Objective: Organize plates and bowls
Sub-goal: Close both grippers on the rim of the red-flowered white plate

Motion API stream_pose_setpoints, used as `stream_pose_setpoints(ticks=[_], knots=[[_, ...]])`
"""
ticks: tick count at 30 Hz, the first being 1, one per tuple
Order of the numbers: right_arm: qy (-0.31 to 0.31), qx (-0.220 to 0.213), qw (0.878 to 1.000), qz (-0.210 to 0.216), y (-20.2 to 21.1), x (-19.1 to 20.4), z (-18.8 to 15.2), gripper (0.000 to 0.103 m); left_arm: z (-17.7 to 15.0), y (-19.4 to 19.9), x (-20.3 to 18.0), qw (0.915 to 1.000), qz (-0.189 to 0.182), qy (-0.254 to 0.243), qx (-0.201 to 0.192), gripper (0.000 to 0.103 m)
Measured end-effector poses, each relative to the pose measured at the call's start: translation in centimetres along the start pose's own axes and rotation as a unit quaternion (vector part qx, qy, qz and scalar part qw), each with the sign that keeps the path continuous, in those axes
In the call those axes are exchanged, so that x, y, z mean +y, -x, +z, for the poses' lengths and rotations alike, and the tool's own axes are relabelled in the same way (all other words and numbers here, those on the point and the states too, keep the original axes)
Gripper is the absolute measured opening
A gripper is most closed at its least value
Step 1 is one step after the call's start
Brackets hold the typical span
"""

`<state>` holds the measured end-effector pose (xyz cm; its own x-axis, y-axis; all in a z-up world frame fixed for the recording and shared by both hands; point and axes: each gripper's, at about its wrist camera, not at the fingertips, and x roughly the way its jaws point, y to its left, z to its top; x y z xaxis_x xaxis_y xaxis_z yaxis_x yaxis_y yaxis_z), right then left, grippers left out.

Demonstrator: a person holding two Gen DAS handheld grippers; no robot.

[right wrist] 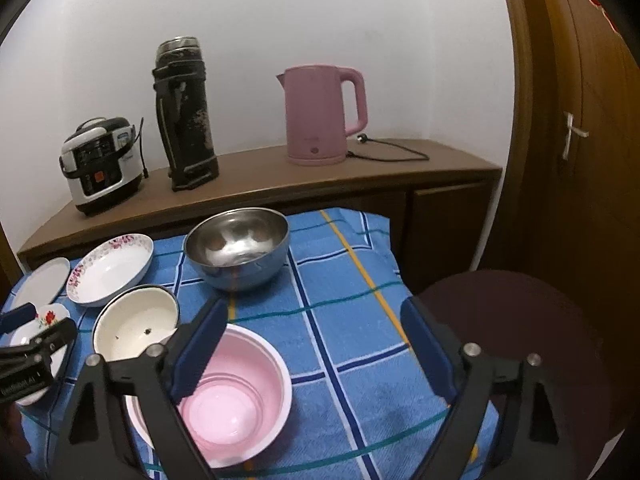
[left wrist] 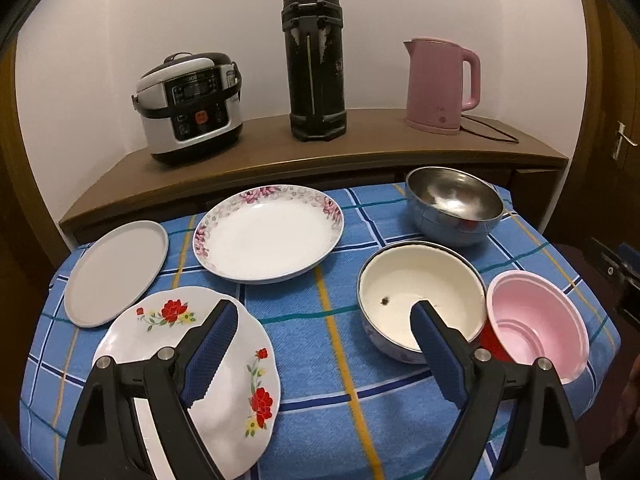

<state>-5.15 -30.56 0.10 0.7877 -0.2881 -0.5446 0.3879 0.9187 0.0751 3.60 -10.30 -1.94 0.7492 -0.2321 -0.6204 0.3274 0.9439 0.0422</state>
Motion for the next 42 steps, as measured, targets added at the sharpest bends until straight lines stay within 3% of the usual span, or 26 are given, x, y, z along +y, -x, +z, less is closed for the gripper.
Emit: stream_pose_setpoints(ticks=[4,10,16,21,29,39,42], knots=[[0.006,-0.008,1.0,0.016,0.7,0.7,0.1,0.089,-0.1,0.9,0.7,0.9998,0.016,0.006,-0.005,0.09],[0.038,-0.014,0.995,0.092,2.2,5.2,-0.1,0.086,-1.3,3.5,6.2,0.9978,0.063,0.015,-0.013,0.09],[0.073,0.018,0.979,0.191,1.7,11.6,-1.5,0.078,-3.4,4.1,13.3,0.9888,0.129,0.074,0.006,0.09],[0.094,0.047,0.964,0.243,0.4,16.8,-2.8,0.072,-4.2,3.2,16.1,0.9853,0.136,0.102,0.021,0.09],[0.111,0.093,0.955,0.261,-2.6,21.0,-4.6,0.057,-5.4,0.6,17.9,0.9828,0.115,0.131,0.061,0.09],[0.137,0.128,0.949,0.255,-5.1,23.6,-5.6,0.049,-5.9,-1.6,18.7,0.9787,0.123,0.135,0.094,0.09],[0.145,0.136,0.946,0.257,-5.4,24.1,-5.8,0.04,-5.9,-1.9,18.7,0.9789,0.125,0.13,0.096,0.09]])
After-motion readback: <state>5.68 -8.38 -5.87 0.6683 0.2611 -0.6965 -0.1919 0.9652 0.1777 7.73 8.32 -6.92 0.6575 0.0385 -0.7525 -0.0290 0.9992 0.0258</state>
